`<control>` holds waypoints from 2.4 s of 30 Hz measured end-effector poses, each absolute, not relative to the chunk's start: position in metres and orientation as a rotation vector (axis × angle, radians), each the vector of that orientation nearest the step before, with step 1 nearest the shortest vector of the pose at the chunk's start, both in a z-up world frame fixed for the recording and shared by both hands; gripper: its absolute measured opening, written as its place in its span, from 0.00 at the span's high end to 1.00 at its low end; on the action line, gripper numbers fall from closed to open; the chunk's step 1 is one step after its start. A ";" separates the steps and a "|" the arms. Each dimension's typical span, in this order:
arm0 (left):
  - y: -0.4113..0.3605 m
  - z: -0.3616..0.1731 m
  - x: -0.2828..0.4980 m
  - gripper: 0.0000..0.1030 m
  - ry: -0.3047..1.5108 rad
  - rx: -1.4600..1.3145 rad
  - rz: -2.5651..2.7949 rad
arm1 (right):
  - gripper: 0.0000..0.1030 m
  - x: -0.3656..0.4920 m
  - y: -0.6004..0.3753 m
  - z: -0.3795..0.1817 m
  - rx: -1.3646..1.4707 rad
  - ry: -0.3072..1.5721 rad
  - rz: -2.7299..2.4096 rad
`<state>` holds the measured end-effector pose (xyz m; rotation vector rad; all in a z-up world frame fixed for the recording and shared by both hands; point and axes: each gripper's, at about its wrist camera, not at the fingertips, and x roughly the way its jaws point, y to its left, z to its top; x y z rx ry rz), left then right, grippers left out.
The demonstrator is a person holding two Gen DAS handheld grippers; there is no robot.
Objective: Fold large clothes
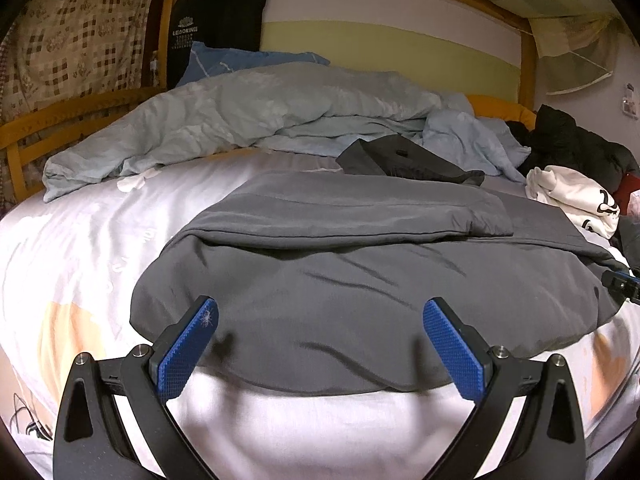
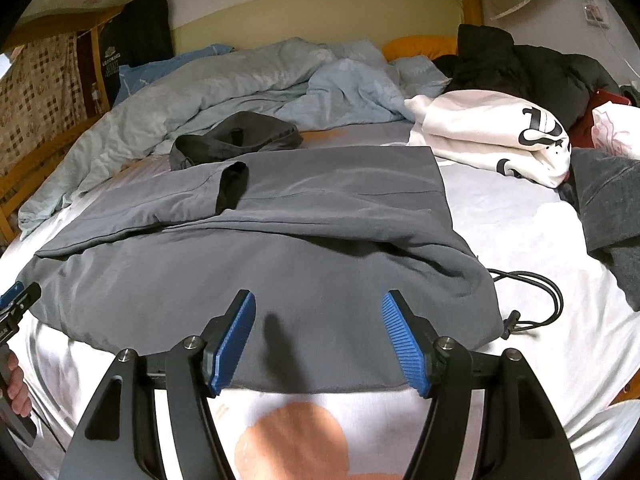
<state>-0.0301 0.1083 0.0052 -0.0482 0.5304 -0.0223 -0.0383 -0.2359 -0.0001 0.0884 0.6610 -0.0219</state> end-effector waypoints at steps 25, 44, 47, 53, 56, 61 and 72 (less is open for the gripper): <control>0.048 0.112 0.135 0.01 0.457 0.157 -0.047 | 0.31 0.088 -0.227 0.095 -0.018 0.566 0.000; 0.055 0.018 0.418 0.27 0.795 -0.158 0.094 | 0.31 0.393 -0.170 0.063 0.142 0.755 0.032; 0.066 -0.005 0.416 0.31 0.891 -0.202 0.024 | 0.31 0.405 -0.161 0.027 0.030 0.880 0.012; 0.073 -0.006 0.406 0.30 0.958 -0.134 0.003 | 0.31 0.415 -0.147 -0.009 0.029 1.023 0.153; 0.083 0.000 0.401 0.30 0.931 -0.209 -0.016 | 0.31 0.407 -0.122 -0.015 -0.112 1.023 0.143; 0.069 0.019 0.393 0.27 0.826 -0.129 -0.019 | 0.31 0.409 -0.126 -0.020 -0.120 1.047 0.118; 0.082 -0.017 0.410 0.20 0.984 -0.106 0.035 | 0.31 0.392 -0.130 -0.015 -0.106 1.088 0.268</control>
